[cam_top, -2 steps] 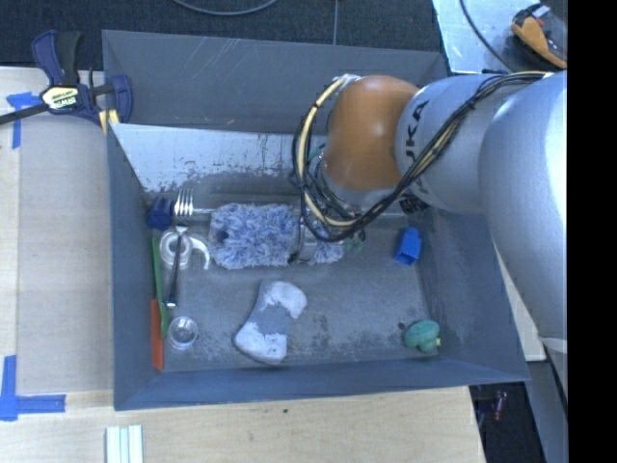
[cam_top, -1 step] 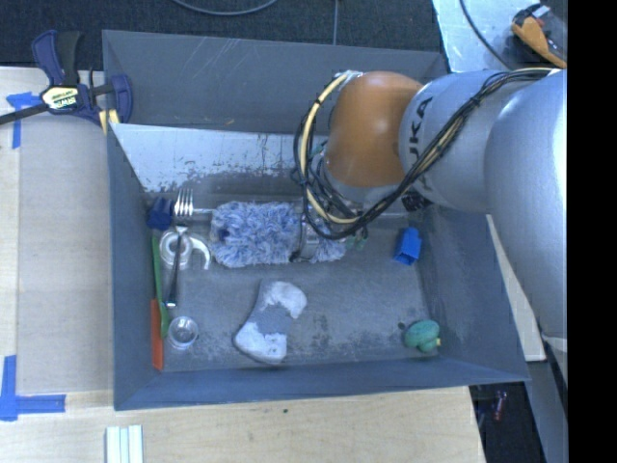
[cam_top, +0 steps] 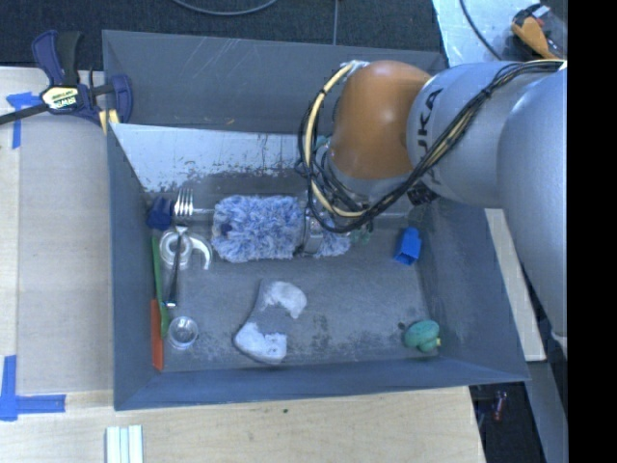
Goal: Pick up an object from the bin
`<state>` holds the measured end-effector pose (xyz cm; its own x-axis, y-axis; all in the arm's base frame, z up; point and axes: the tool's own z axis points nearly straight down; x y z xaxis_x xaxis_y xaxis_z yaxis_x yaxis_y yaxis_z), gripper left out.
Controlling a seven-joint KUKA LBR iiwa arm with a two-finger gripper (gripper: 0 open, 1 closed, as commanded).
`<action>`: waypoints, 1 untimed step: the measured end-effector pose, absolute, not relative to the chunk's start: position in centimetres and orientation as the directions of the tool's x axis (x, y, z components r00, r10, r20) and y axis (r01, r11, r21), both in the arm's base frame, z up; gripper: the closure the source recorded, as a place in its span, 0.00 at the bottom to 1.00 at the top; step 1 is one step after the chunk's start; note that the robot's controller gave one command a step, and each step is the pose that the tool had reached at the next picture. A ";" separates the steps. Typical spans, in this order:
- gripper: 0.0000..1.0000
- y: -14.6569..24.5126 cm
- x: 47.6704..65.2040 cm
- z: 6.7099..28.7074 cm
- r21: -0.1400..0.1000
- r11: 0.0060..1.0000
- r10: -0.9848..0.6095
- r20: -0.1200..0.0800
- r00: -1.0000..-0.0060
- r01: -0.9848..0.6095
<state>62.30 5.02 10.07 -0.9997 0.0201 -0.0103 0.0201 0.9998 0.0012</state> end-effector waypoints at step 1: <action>1.00 5.0 62.2 13.0 0.001 1.000 0.020 -0.004 -1.000 0.020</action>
Offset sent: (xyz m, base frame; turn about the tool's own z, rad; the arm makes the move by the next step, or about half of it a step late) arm -0.0008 -0.0003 0.0641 0.0002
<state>62.16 4.99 13.02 -0.9998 0.0204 -0.0042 0.0204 0.9998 0.0007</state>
